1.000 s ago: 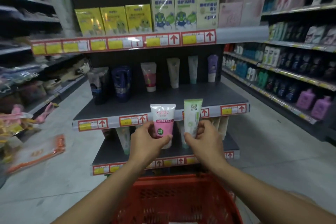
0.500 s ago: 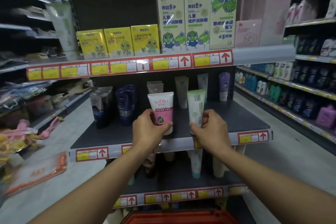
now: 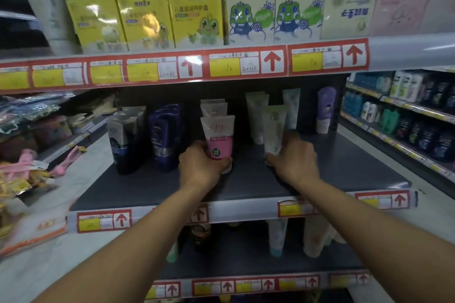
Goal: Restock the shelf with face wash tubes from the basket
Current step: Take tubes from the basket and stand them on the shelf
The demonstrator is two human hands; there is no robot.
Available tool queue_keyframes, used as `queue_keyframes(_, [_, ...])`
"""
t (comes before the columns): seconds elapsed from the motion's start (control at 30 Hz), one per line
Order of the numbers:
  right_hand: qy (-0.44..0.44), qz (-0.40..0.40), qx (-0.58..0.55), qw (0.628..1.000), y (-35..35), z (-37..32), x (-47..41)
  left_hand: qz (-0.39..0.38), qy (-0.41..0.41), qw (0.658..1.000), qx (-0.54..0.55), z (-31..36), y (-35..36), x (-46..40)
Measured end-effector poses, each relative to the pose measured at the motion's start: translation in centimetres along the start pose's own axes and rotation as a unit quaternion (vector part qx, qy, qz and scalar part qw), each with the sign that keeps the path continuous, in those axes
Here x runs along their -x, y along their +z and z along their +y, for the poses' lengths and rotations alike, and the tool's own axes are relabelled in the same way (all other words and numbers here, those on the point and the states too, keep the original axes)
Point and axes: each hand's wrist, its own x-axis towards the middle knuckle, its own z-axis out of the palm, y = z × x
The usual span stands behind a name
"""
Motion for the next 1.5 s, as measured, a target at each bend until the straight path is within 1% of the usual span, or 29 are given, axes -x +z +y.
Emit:
queue_keyframes(0.1, [-0.009,-0.015,0.008,1.000,0.9,-0.2,-1.8,0.013,-0.010,1.000,-0.009,-0.4,0.9,-1.7])
queue_keyframes(0.27, [-0.024,-0.012,0.014,1.000,2.6,-0.2,-4.2,0.011,-0.010,1.000,-0.013,-0.7,1.8,-4.0])
queue_keyframes(0.47, [-0.030,-0.002,-0.002,1.000,4.2,-0.1,-5.4,0.035,0.004,0.999,-0.010,-1.2,3.0,-4.8])
queue_keyframes(0.6, [-0.028,-0.013,-0.010,0.999,4.6,0.3,-5.7,0.040,0.000,0.999,-0.013,-1.6,3.5,-5.1])
queue_keyframes(0.77, [-0.035,-0.021,0.015,0.999,4.6,0.6,-6.2,0.025,-0.013,1.000,-0.012,-2.1,3.8,-5.5])
queue_keyframes(1.1, [-0.054,-0.017,0.021,0.998,4.8,1.0,-6.5,0.018,-0.009,1.000,-0.017,-2.1,3.8,-5.5])
queue_keyframes(1.27, [-0.049,-0.021,0.020,0.998,4.8,1.0,-6.6,0.014,-0.011,1.000,-0.019,-2.2,3.8,-5.6])
queue_keyframes(1.4, [-0.039,-0.032,0.031,0.998,4.5,0.9,-6.4,0.015,-0.012,1.000,-0.004,-1.9,3.6,-5.3])
queue_keyframes(1.5, [-0.053,-0.045,0.033,0.997,4.0,1.0,-6.0,0.015,-0.005,1.000,-0.008,-1.6,3.1,-4.8])
